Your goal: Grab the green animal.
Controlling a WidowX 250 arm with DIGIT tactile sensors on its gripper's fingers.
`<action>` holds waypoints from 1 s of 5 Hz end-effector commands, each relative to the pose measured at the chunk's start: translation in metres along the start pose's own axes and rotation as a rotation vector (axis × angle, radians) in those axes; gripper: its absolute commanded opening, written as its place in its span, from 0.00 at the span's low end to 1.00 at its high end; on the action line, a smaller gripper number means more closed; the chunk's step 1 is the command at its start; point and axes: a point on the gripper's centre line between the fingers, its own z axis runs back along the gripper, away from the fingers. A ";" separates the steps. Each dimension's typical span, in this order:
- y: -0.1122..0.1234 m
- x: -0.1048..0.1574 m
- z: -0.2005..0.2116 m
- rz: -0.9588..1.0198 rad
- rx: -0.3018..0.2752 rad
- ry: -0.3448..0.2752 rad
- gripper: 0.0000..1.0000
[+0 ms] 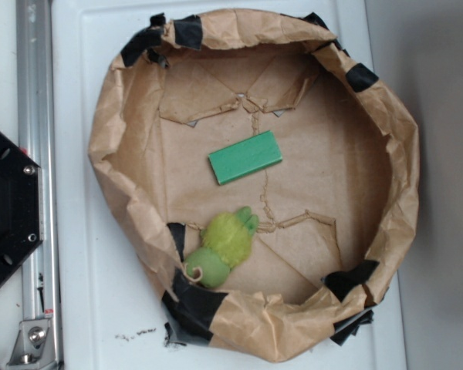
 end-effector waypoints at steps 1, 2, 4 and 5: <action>0.000 0.000 0.000 0.000 0.000 0.000 1.00; 0.011 0.047 -0.035 0.172 0.056 -0.090 1.00; 0.021 0.134 -0.114 0.444 -0.018 -0.033 1.00; 0.006 0.126 -0.173 0.504 -0.116 0.165 1.00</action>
